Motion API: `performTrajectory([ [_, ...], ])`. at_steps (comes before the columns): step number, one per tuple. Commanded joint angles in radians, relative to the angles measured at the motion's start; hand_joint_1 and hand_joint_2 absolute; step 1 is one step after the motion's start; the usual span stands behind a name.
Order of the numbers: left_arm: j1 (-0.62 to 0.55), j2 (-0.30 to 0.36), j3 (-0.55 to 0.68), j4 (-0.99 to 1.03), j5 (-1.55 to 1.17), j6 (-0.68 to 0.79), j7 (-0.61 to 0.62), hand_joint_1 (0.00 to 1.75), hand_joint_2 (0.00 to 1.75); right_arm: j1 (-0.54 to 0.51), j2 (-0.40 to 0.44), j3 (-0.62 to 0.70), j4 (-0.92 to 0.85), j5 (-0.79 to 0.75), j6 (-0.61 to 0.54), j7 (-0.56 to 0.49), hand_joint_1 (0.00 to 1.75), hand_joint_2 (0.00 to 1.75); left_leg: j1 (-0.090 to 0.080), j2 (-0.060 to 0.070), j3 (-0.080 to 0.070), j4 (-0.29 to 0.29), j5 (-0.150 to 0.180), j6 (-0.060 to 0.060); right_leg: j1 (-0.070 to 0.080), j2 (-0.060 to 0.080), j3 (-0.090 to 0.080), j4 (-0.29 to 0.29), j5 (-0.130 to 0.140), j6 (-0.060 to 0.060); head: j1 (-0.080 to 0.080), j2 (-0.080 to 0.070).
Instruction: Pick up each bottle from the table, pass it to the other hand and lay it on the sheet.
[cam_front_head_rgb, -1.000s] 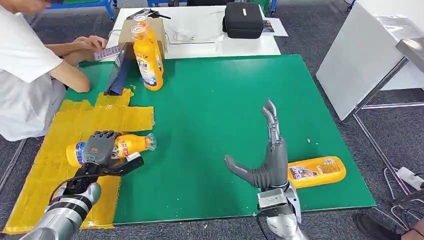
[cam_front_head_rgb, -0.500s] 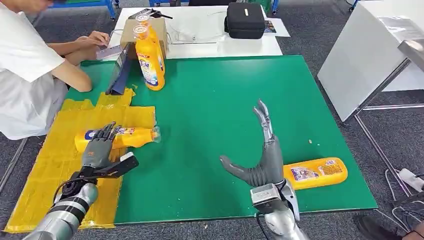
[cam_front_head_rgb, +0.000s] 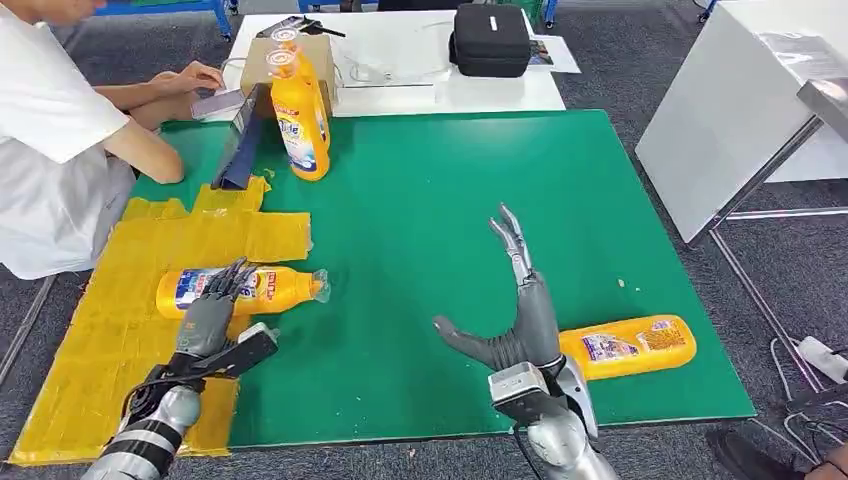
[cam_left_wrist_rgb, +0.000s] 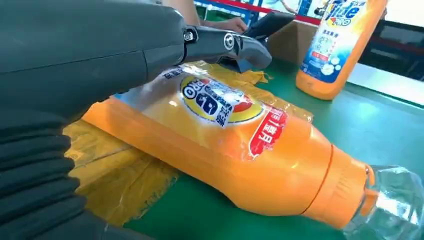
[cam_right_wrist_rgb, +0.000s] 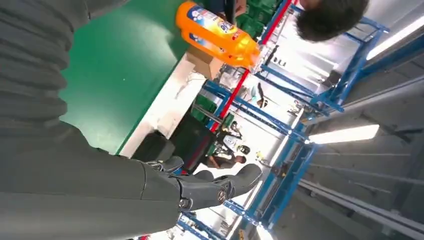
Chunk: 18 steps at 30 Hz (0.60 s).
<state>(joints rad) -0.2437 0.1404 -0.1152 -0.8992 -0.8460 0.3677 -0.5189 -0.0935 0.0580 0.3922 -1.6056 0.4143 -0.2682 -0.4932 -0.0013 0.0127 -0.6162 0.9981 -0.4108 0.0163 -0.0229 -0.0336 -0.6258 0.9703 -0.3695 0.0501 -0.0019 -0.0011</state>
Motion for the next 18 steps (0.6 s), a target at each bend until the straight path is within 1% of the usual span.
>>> performTrajectory([
  [1, 0.142, -0.086, 0.026, -0.269, 0.152, -0.031, -0.123, 0.00, 0.00, -0.044, -0.053, 0.020, 0.074, 0.083, -0.002, 0.048, 0.00, 1.75, 0.001, 0.001, 0.003, 0.000, -0.002, 0.000, 0.001, 0.005, 0.003, -0.001, -0.001, -0.002, 0.000, 0.000],
  [2, 0.168, -0.100, 0.036, -0.331, 0.185, -0.027, -0.138, 0.00, 0.00, -0.046, -0.070, 0.026, 0.078, 0.124, -0.001, 0.072, 0.00, 1.75, 0.001, 0.001, 0.001, 0.000, -0.002, 0.000, 0.000, 0.003, 0.001, -0.001, -0.001, -0.001, 0.000, 0.000],
  [3, 0.199, -0.119, 0.051, -0.412, 0.209, -0.015, -0.139, 0.00, 0.00, -0.052, -0.110, 0.038, 0.087, 0.236, -0.017, 0.112, 0.00, 1.75, 0.001, 0.001, 0.001, 0.000, -0.002, 0.000, 0.000, 0.003, 0.001, -0.001, -0.001, -0.001, 0.000, 0.000],
  [4, 0.212, -0.139, 0.065, -0.457, 0.220, 0.001, -0.127, 0.00, 1.75, -0.058, -0.143, 0.053, 0.099, 0.386, -0.054, 0.162, 0.00, 1.75, 0.001, 0.000, 0.002, 0.001, -0.003, 0.000, 0.001, 0.003, 0.002, -0.001, -0.002, -0.002, 0.000, 0.000],
  [6, 0.220, -0.151, 0.064, -0.505, 0.213, -0.003, -0.093, 0.00, 1.75, -0.055, -0.166, 0.047, 0.113, 0.411, -0.059, 0.166, 0.00, 1.75, 0.001, 0.000, -0.003, 0.001, -0.001, 0.000, 0.001, 0.001, -0.002, -0.001, 0.000, 0.000, 0.000, 0.000],
  [7, 0.221, -0.155, 0.066, -0.508, 0.215, 0.000, -0.092, 0.00, 1.75, -0.059, -0.179, 0.054, 0.122, 0.435, -0.043, 0.179, 0.00, 1.75, 0.002, -0.001, 0.000, 0.002, -0.003, 0.000, 0.002, 0.002, 0.001, -0.002, -0.002, -0.001, 0.000, 0.000],
  [8, 0.227, -0.167, 0.073, -0.525, 0.225, 0.008, -0.100, 0.00, 1.75, -0.067, -0.214, 0.064, 0.133, 0.444, 0.010, 0.206, 0.00, 1.75, 0.001, 0.000, -0.001, 0.001, -0.002, 0.000, 0.001, 0.002, 0.000, -0.001, -0.001, -0.001, 0.000, 0.000],
  [9, 0.240, -0.179, 0.079, -0.548, 0.244, 0.011, -0.105, 0.00, 1.75, -0.072, -0.249, 0.059, 0.147, 0.455, 0.029, 0.211, 0.00, 1.75, 0.002, -0.001, 0.001, 0.002, -0.004, 0.000, 0.001, 0.003, 0.002, -0.002, -0.002, -0.002, 0.000, 0.000],
  [11, 0.258, -0.194, 0.084, -0.581, 0.291, -0.017, -0.105, 0.00, 1.75, -0.071, -0.307, 0.045, 0.154, 0.460, 0.063, 0.217, 0.00, 1.75, 0.000, -0.001, -0.003, 0.000, -0.002, 0.001, 0.001, 0.001, -0.002, -0.002, 0.000, 0.000, 0.000, 0.000],
  [13, 0.259, -0.216, 0.088, -0.597, 0.343, -0.066, -0.092, 0.00, 1.75, -0.070, -0.366, 0.010, 0.148, 0.417, 0.113, 0.204, 0.00, 1.75, 0.001, -0.002, -0.001, 0.002, -0.004, 0.001, 0.001, 0.002, 0.001, -0.002, -0.002, -0.001, 0.000, 0.000],
  [15, 0.248, -0.227, 0.072, -0.589, 0.355, -0.093, -0.085, 0.00, 1.75, -0.081, -0.402, -0.034, 0.156, 0.378, 0.150, 0.199, 0.00, 1.75, 0.000, -0.003, -0.003, 0.001, -0.002, 0.001, 0.000, -0.001, -0.001, -0.002, -0.001, 0.000, 0.000, 0.000],
  [17, 0.240, -0.236, 0.053, -0.583, 0.364, -0.110, -0.076, 0.00, 1.75, -0.080, -0.446, -0.082, 0.152, 0.347, 0.190, 0.189, 0.00, 1.75, 0.000, -0.004, -0.002, 0.002, -0.003, 0.001, 0.000, 0.000, 0.000, -0.001, -0.001, 0.000, 0.000, 0.000],
  [18, 0.239, -0.236, 0.049, -0.581, 0.364, -0.109, -0.076, 0.00, 1.75, -0.076, -0.450, -0.095, 0.148, 0.341, 0.198, 0.181, 0.00, 1.75, -0.001, -0.004, -0.004, 0.001, -0.002, 0.001, 0.000, -0.001, -0.001, -0.001, -0.001, 0.000, 0.000, 0.000],
])
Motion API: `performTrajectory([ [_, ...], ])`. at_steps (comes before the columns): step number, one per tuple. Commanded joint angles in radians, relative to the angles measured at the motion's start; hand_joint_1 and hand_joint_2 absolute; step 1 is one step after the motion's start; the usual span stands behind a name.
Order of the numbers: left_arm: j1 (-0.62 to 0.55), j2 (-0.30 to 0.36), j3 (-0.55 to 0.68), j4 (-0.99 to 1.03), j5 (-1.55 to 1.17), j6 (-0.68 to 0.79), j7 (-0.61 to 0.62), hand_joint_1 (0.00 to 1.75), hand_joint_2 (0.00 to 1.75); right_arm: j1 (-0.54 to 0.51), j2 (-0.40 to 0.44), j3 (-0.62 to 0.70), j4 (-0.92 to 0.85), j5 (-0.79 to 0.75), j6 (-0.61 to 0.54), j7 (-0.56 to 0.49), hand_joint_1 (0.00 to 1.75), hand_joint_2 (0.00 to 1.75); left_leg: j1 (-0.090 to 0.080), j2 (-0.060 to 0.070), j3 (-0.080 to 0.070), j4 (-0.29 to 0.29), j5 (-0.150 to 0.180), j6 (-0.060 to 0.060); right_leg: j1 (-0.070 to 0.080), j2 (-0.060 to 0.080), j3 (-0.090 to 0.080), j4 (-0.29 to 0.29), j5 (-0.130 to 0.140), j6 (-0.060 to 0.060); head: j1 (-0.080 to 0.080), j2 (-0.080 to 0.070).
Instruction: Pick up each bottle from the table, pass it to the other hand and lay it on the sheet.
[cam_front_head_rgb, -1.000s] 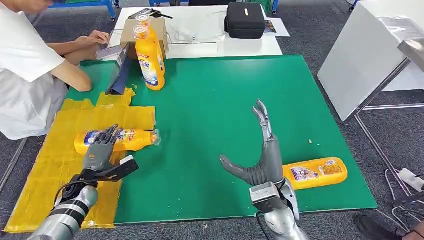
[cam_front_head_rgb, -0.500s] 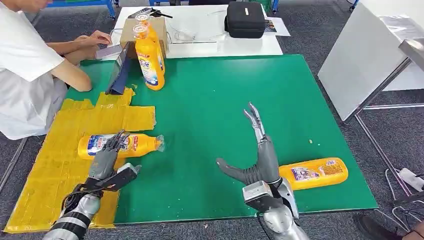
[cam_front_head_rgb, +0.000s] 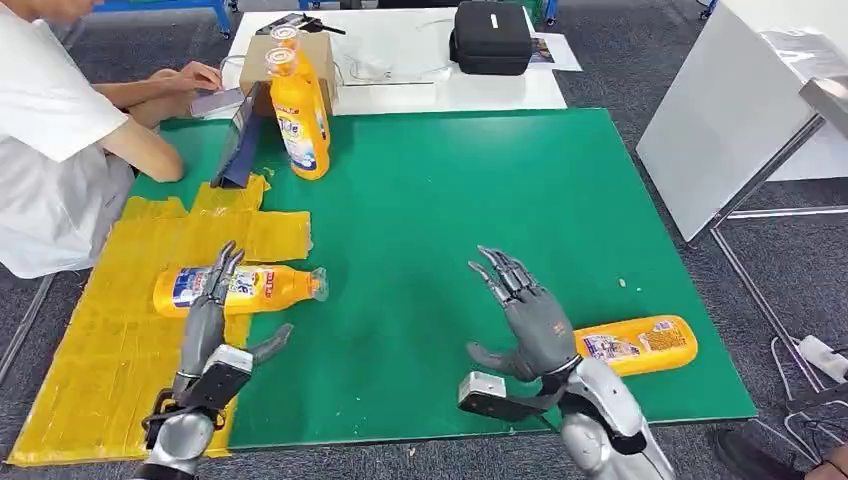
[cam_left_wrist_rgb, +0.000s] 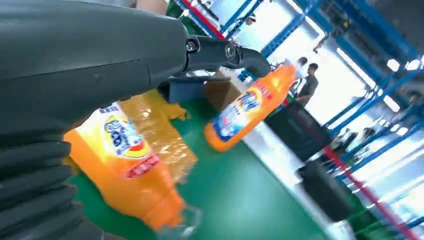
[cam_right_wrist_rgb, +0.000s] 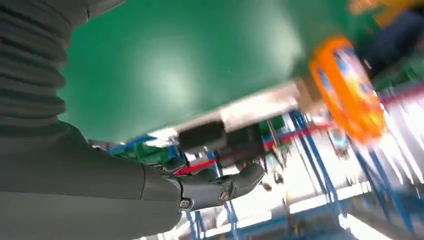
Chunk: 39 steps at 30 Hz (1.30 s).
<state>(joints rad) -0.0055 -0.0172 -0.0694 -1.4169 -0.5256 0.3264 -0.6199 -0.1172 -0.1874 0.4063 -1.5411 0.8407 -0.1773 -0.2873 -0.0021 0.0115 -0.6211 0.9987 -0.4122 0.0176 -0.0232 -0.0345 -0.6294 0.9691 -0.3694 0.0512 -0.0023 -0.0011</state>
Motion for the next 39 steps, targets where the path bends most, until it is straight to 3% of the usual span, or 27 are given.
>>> performTrajectory([
  [1, 0.000, -0.078, 0.003, -0.064, 0.043, -0.068, 0.025, 0.00, 1.75, -0.052, -0.205, -0.109, 0.084, -0.085, 0.107, -0.025, 0.00, 1.75, 0.000, -0.002, 0.000, 0.000, 0.000, 0.000, 0.000, 0.000, 0.001, 0.000, 0.000, -0.001, 0.000, 0.000],
  [5, 0.002, -0.073, 0.000, -0.065, 0.060, -0.090, 0.028, 0.00, 1.75, -0.045, -0.213, -0.105, 0.073, -0.067, 0.122, -0.006, 0.00, 1.75, -0.001, -0.001, 0.001, 0.000, -0.001, 0.000, 0.000, 0.001, 0.002, 0.000, 0.000, -0.001, 0.000, 0.000],
  [11, -0.028, -0.071, -0.060, -0.037, 0.068, -0.113, 0.032, 0.00, 1.75, -0.019, -0.441, -0.204, 0.047, -0.184, 0.288, -0.035, 0.00, 1.75, -0.001, -0.007, 0.001, 0.001, -0.001, 0.001, -0.001, -0.004, 0.002, 0.001, -0.002, -0.001, 0.000, 0.000],
  [14, -0.032, -0.068, -0.065, -0.033, 0.068, -0.110, 0.033, 0.00, 1.75, -0.013, -0.450, -0.209, 0.039, -0.181, 0.304, -0.041, 0.00, 1.75, -0.001, -0.007, 0.001, 0.001, -0.001, 0.001, -0.001, -0.004, 0.003, 0.000, -0.002, -0.001, 0.000, 0.000],
  [20, -0.085, -0.067, -0.086, 0.015, 0.082, -0.111, 0.027, 0.00, 1.75, 0.057, -0.570, -0.281, 0.006, -0.300, 0.392, -0.087, 0.00, 1.75, -0.003, -0.008, 0.001, 0.001, -0.002, 0.002, -0.003, -0.005, 0.002, 0.000, -0.002, -0.001, -0.001, 0.000],
  [27, -0.133, -0.064, -0.105, 0.047, 0.108, -0.115, 0.027, 0.00, 1.75, 0.251, -0.608, -0.417, -0.131, -0.391, 0.445, -0.186, 0.00, 1.75, -0.003, -0.009, 0.003, 0.001, -0.003, 0.002, -0.002, -0.005, 0.005, 0.000, -0.004, 0.001, -0.001, 0.000],
  [35, -0.129, -0.061, -0.115, 0.032, 0.130, -0.131, 0.027, 0.00, 1.75, 0.276, -0.588, -0.397, -0.127, -0.296, 0.430, -0.144, 0.00, 1.75, -0.002, -0.004, 0.004, 0.000, -0.005, 0.003, -0.001, 0.000, 0.006, -0.002, -0.003, 0.001, -0.001, 0.000],
  [39, -0.128, -0.061, -0.121, 0.031, 0.130, -0.130, 0.027, 0.00, 1.75, 0.232, -0.540, -0.339, -0.034, -0.193, 0.381, -0.093, 0.00, 1.75, -0.002, -0.003, 0.003, 0.000, -0.004, 0.004, -0.001, -0.001, 0.004, -0.003, -0.002, 0.002, -0.001, 0.000],
])
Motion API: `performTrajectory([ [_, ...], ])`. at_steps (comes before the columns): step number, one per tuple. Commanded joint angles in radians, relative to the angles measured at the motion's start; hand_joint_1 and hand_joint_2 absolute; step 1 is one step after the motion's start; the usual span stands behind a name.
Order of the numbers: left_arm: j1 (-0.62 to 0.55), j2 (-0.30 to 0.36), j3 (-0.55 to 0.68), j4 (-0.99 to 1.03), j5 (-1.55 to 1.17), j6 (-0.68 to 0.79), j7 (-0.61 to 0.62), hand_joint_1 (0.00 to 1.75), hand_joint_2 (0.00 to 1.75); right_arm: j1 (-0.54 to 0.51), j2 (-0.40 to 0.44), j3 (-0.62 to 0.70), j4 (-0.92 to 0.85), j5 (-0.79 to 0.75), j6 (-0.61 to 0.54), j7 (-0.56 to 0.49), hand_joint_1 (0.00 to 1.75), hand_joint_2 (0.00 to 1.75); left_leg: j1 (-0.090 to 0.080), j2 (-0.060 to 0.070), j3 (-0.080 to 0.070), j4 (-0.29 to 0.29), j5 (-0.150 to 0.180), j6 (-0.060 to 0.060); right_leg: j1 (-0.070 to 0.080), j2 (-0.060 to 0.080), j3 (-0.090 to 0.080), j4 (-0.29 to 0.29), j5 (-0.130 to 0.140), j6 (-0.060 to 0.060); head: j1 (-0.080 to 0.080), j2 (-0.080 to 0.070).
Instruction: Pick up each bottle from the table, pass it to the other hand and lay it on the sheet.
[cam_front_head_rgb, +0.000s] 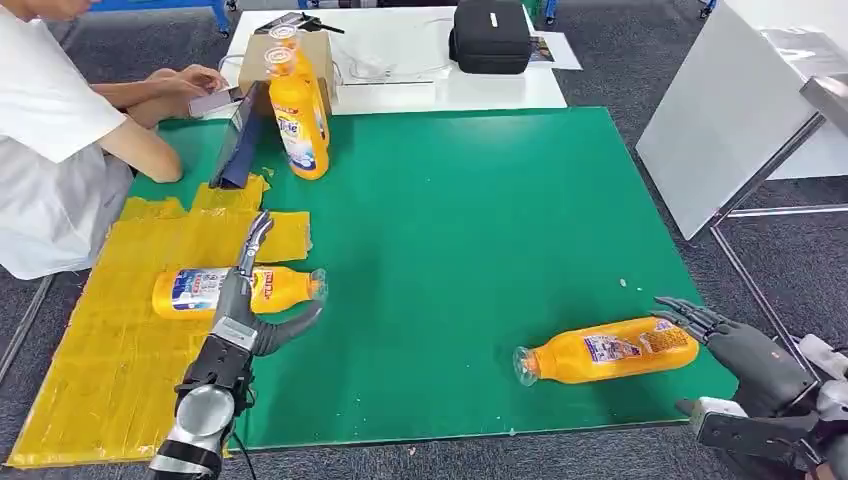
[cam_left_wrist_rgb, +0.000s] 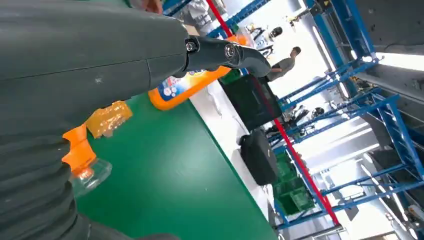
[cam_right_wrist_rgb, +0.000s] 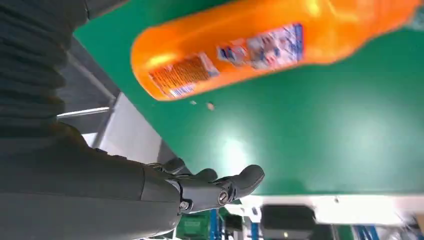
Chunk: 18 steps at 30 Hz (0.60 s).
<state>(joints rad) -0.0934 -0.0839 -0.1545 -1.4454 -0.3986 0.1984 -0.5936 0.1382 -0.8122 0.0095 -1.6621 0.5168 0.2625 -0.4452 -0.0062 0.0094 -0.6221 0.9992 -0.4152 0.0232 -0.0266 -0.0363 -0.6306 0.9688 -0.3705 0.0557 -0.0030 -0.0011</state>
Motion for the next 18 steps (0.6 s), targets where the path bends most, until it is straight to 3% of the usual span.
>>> performTrajectory([
  [1, -0.041, 0.005, -0.036, 0.060, 0.004, -0.002, 0.001, 0.00, 1.75, -0.030, 0.091, 0.066, 0.101, 0.138, -0.067, 0.064, 0.00, 1.75, 0.003, -0.001, 0.006, -0.001, -0.002, -0.002, 0.003, 0.002, 0.008, -0.003, -0.001, -0.004, 0.000, 0.000],
  [12, -0.034, 0.005, -0.035, 0.054, 0.011, -0.006, 0.001, 0.00, 1.75, -0.180, 0.199, 0.176, 0.370, 0.331, -0.191, 0.173, 0.00, 1.75, 0.004, 0.002, 0.008, -0.002, -0.002, -0.002, 0.003, 0.005, 0.009, -0.004, 0.000, -0.004, 0.000, 0.000],
  [18, -0.035, 0.002, -0.034, 0.046, 0.021, -0.027, 0.003, 0.00, 1.75, -0.311, 0.304, 0.208, 0.565, 0.437, -0.260, 0.238, 0.00, 1.75, 0.004, 0.004, 0.008, -0.002, -0.002, -0.002, 0.003, 0.007, 0.009, -0.005, 0.000, -0.004, 0.000, 0.000],
])
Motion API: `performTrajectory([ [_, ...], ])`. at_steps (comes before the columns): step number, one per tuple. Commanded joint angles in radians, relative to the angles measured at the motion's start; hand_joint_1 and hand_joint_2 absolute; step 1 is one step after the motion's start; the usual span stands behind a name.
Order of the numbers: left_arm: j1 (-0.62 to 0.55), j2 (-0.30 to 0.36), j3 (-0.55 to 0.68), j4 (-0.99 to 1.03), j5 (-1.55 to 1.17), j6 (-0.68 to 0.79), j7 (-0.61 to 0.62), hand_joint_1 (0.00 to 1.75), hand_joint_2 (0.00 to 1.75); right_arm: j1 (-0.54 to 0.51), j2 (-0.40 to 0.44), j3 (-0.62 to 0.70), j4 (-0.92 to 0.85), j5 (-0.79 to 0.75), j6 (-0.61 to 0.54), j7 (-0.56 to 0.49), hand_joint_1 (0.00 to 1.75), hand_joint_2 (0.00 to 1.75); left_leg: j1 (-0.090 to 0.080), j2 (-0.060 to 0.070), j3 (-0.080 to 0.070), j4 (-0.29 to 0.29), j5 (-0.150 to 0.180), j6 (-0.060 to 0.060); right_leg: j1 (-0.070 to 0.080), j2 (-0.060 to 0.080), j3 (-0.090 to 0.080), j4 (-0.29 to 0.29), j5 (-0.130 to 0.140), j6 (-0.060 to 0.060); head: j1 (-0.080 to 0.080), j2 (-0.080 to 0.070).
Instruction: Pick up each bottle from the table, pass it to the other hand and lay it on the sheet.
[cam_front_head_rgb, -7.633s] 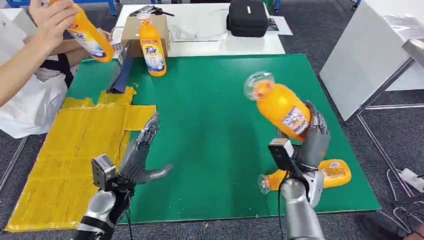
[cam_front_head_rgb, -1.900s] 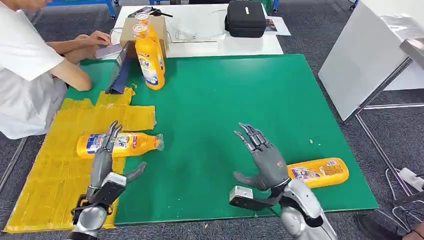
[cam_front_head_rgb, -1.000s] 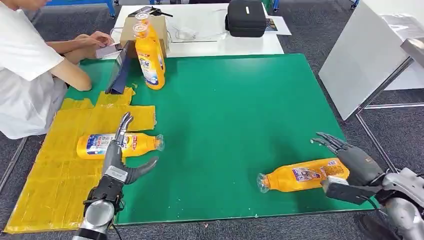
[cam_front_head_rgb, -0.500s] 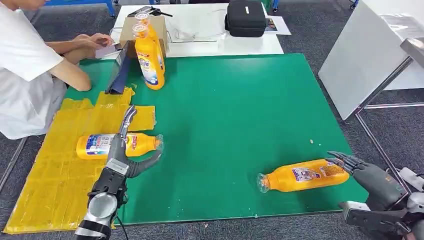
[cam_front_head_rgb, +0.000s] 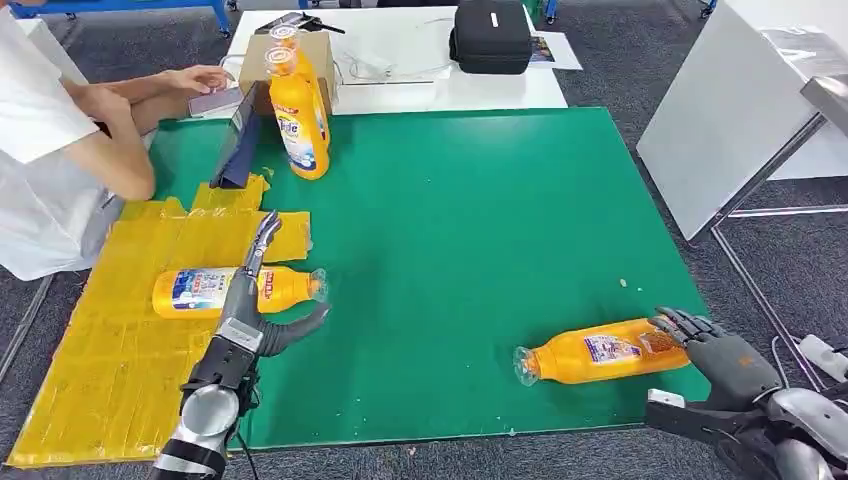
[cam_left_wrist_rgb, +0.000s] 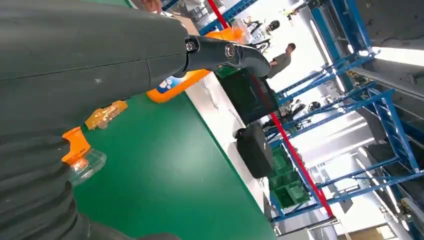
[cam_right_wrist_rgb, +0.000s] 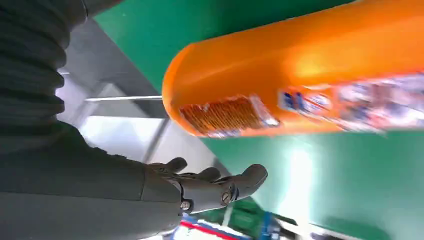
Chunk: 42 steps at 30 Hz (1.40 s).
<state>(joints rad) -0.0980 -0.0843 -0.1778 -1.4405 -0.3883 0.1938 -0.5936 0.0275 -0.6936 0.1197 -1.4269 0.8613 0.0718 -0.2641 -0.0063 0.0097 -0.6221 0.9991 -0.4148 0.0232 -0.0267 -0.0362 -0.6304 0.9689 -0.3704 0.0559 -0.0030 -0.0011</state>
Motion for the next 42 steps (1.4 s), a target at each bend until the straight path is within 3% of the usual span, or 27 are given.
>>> performTrajectory([
  [1, -0.030, 0.001, -0.010, 0.038, 0.011, -0.024, 0.004, 0.00, 1.75, -0.230, 0.216, 0.101, 0.374, 0.112, -0.090, 0.062, 0.00, 1.75, 0.003, 0.003, 0.006, -0.002, -0.001, -0.002, 0.003, 0.006, 0.006, -0.004, 0.001, -0.003, 0.000, 0.000],
  [18, -0.033, -0.001, -0.011, 0.039, 0.010, -0.026, 0.006, 0.00, 1.75, -0.270, 0.248, 0.121, 0.421, 0.144, -0.115, 0.075, 0.00, 1.75, 0.002, 0.003, 0.004, -0.001, 0.000, -0.001, 0.002, 0.003, 0.005, -0.002, 0.000, -0.002, 0.000, 0.000],
  [25, -0.038, -0.002, -0.006, 0.049, 0.014, -0.034, 0.008, 0.00, 1.75, -0.378, 0.296, 0.195, 0.521, 0.199, -0.141, 0.053, 0.00, 1.75, 0.003, 0.007, 0.007, -0.001, -0.001, -0.002, 0.003, 0.008, 0.007, -0.002, 0.000, -0.004, 0.000, 0.000],
  [29, -0.056, -0.001, -0.004, 0.073, 0.030, -0.046, -0.002, 0.00, 1.75, -0.429, 0.229, 0.283, 0.576, 0.195, -0.053, -0.013, 0.00, 1.75, 0.002, 0.005, 0.006, 0.000, 0.000, -0.001, 0.002, 0.005, 0.006, -0.001, 0.000, -0.003, 0.000, 0.000],
  [30, -0.066, 0.000, -0.007, 0.088, 0.037, -0.049, -0.008, 0.00, 1.75, -0.442, 0.183, 0.317, 0.581, 0.176, -0.002, -0.051, 0.45, 1.75, 0.002, 0.004, 0.005, 0.000, 0.000, -0.001, 0.001, 0.003, 0.005, -0.001, 0.000, -0.002, 0.000, 0.000],
  [31, -0.075, 0.001, -0.010, 0.103, 0.043, -0.050, -0.015, 0.00, 1.75, -0.450, 0.142, 0.347, 0.576, 0.148, 0.043, -0.083, 1.48, 1.75, 0.002, 0.003, 0.007, 0.000, 0.000, -0.001, 0.002, 0.004, 0.007, -0.001, 0.000, -0.003, 0.000, 0.000],
  [32, -0.086, 0.002, -0.015, 0.122, 0.050, -0.049, -0.023, 0.00, 1.75, -0.456, 0.094, 0.380, 0.557, 0.107, 0.080, -0.104, 1.73, 1.75, 0.001, 0.002, 0.005, 0.000, 0.000, -0.001, 0.001, 0.002, 0.006, 0.000, 0.000, -0.002, 0.000, 0.000],
  [35, -0.096, 0.006, -0.027, 0.140, 0.065, -0.043, -0.033, 0.00, 1.75, -0.469, 0.014, 0.457, 0.513, 0.016, 0.120, -0.088, 1.75, 1.75, 0.000, 0.000, 0.005, 0.001, 0.001, 0.000, 0.000, 0.000, 0.006, 0.000, -0.001, -0.002, 0.000, 0.000],
  [42, -0.096, 0.007, -0.032, 0.138, 0.068, -0.042, -0.034, 0.00, 1.75, -0.471, 0.008, 0.474, 0.507, -0.001, 0.123, -0.072, 1.75, 1.75, 0.000, -0.001, 0.005, 0.000, 0.001, 0.000, 0.000, 0.000, 0.007, -0.001, 0.000, -0.001, 0.000, 0.000],
])
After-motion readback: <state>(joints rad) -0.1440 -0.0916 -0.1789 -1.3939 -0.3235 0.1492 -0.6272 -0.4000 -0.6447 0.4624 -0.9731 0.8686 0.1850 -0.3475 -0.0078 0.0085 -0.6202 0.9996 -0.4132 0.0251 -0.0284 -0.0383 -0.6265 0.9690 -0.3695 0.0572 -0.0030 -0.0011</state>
